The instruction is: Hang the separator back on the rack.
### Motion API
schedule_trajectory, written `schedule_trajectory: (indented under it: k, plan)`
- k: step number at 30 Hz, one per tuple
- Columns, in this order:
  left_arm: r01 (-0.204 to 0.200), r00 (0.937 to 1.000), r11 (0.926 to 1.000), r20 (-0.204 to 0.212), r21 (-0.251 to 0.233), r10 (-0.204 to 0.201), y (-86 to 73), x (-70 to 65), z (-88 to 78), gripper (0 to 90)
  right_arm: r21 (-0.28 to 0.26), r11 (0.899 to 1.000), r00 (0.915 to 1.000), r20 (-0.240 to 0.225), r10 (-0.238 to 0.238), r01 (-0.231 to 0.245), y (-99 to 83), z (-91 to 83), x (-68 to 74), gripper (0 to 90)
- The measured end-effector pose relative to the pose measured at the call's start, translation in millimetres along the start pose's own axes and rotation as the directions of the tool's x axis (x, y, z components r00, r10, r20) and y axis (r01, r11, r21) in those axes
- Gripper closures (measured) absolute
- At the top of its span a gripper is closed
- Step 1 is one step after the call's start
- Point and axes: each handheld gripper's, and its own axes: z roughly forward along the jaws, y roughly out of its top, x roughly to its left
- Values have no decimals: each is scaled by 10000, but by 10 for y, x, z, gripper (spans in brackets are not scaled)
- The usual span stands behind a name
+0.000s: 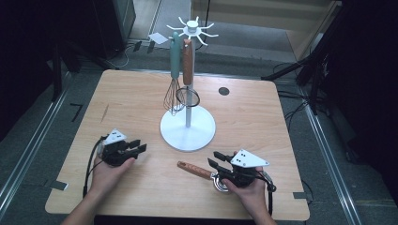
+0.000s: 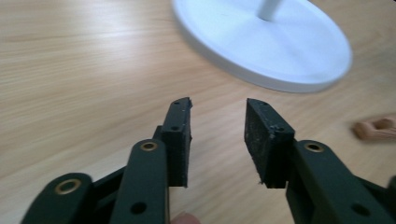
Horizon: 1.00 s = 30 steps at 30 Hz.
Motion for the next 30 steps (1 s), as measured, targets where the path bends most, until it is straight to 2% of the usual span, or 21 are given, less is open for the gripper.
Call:
schedule_trajectory:
  k: [4, 8, 12, 14, 17, 21, 26, 30]
  plan:
    - [103, 9995, 9996, -301, -262, -110, -40, 191, -128, 588, 696, 9956, 9965, -591, -592, 632, 48, 50, 13, 612]
    - [82, 9990, 9994, -429, -321, -96, -91, 295, -191, 585, 1718, 9820, 9929, -1014, -622, 790, 85, 102, 1, 621]
    - [32, 9982, 9991, -594, -415, -56, -108, 355, -211, 584, 2118, 9732, 9888, -1362, -617, 899, 95, 129, -53, 622]
    - [21, 9974, 9984, -721, -562, -61, -111, 370, -207, 568, 2293, 9664, 9852, -1496, -831, 1163, 95, 142, -69, 604]
    - [40, 9941, 9986, -1081, -531, -97, -113, 394, -202, 525, 2800, 9503, 9803, -1768, -881, 1359, 101, 175, -70, 583]
    - [179, 9893, 9981, -1436, -594, -263, -114, 428, -216, 481, 3405, 9234, 9725, -2045, -1111, 1771, 98, 252, -39, 580]
    - [287, 9875, 9983, -1533, -509, -362, -122, 450, -203, 479, 3793, 9032, 9693, -2105, -1272, 2009, 85, 324, 2, 573]
    - [249, 9870, 9986, -1577, -459, -319, -124, 443, -189, 480, 4106, 8887, 9681, -2199, -1204, 2038, 54, 386, 27, 577]
